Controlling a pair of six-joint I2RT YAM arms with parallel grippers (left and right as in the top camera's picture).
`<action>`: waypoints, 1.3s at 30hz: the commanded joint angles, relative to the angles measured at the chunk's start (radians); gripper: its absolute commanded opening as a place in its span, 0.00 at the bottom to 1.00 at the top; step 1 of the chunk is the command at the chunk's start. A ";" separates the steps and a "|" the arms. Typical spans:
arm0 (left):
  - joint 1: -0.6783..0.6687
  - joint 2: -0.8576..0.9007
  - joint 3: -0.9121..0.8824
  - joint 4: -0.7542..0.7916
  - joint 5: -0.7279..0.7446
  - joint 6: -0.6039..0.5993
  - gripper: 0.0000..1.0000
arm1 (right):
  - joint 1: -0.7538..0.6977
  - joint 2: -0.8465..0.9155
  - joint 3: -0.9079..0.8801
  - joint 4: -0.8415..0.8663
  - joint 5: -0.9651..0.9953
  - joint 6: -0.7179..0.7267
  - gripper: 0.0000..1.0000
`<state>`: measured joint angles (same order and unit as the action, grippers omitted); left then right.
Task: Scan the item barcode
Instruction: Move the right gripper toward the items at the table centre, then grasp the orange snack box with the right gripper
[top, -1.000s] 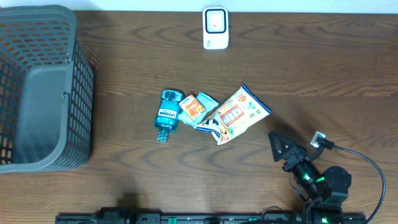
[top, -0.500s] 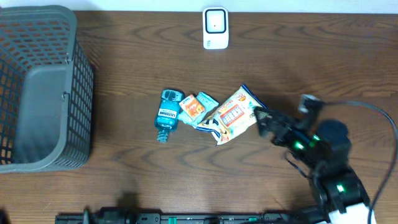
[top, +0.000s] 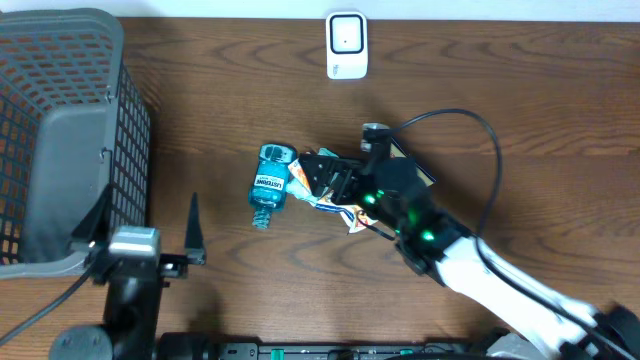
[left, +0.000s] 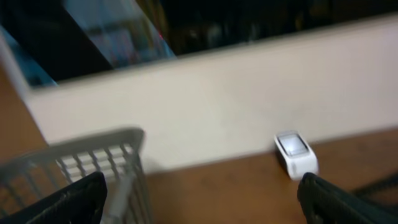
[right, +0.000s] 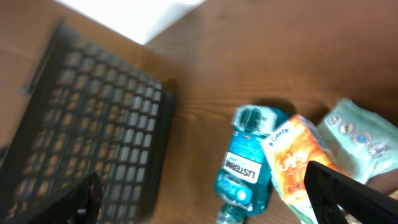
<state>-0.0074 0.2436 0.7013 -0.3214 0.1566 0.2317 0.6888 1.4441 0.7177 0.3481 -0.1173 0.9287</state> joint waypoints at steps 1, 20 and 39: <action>0.000 0.042 0.000 -0.054 0.042 -0.009 0.98 | 0.001 0.161 0.005 0.080 0.008 0.172 0.96; 0.000 0.127 0.000 -0.211 0.042 -0.009 0.98 | -0.009 0.314 0.047 0.038 -0.033 0.230 0.85; 0.000 0.127 0.000 -0.225 0.042 -0.009 0.98 | -0.006 0.312 0.051 -0.047 0.103 -0.002 0.75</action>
<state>-0.0074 0.3695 0.6971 -0.5465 0.1856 0.2317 0.6868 1.7599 0.7582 0.2996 -0.0277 0.9668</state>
